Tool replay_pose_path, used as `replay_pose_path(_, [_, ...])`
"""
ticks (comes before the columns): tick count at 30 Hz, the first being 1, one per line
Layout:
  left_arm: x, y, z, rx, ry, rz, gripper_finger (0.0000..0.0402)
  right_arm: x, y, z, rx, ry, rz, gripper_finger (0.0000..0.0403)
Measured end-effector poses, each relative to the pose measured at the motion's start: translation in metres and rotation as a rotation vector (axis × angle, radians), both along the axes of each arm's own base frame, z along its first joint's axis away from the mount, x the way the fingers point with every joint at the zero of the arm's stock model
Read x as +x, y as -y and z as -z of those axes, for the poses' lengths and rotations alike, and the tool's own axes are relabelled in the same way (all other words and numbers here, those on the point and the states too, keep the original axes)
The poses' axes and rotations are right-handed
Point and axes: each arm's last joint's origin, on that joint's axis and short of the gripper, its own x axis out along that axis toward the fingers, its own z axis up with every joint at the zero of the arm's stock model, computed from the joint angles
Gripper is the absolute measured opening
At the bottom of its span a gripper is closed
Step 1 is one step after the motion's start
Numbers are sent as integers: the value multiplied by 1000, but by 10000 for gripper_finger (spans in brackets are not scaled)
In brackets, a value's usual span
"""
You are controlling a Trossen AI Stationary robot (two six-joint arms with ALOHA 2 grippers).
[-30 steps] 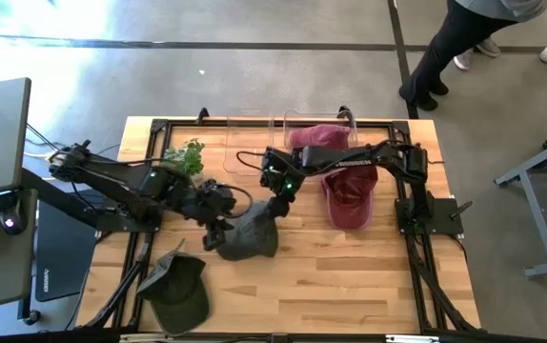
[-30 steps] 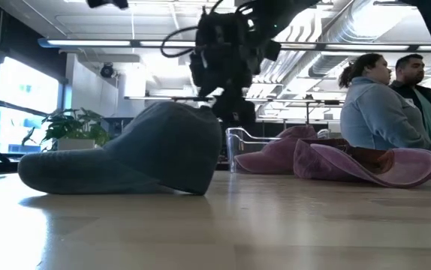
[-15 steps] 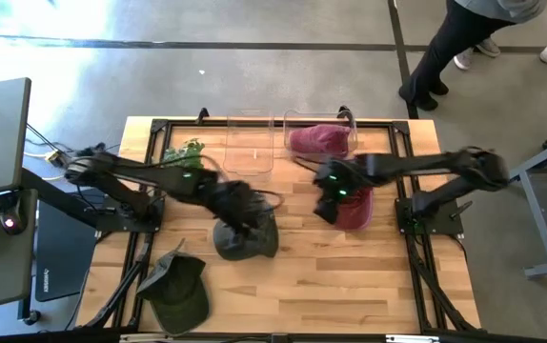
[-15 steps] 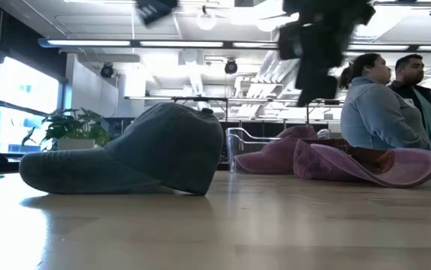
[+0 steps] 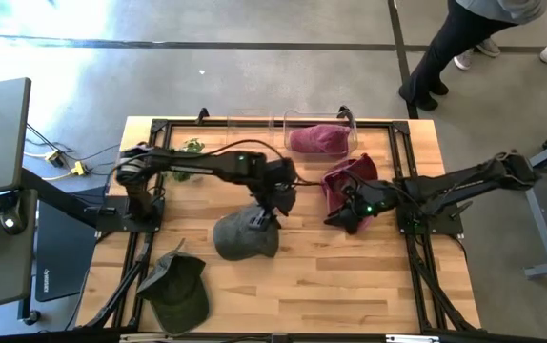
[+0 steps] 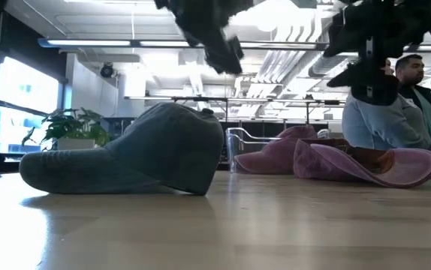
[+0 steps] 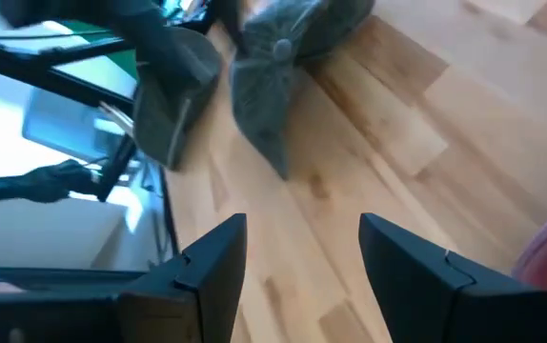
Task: Pick & Place hat
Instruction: Put the right black cap into the left transparent bin
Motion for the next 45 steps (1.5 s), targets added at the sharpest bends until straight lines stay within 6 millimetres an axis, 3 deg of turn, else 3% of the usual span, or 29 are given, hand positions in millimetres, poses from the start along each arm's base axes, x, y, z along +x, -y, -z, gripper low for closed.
replay_pose_path(7, [20,-16,43,-38,-261,104,275,-1,-15,1,35,53,15,199])
replay_pose_path(11, [26,-18,59,34,-313,144,280,-2,-20,0,31,65,24,199])
replay_pose_path(17, [19,-15,66,-23,-390,209,277,-3,-24,0,30,66,28,199])
replay_pose_path(21, [16,-14,65,-73,-413,219,244,-3,-24,0,10,72,63,199])
replay_pose_path(36, [6,-14,65,-34,-502,261,28,-2,-22,-1,-29,95,95,199])
replay_pose_path(41, [1,-14,62,-46,-543,243,24,-2,-22,-1,-53,98,83,199])
replay_pose_path(45, [-7,-13,42,-84,-538,201,24,-2,-22,-2,-73,101,73,199])
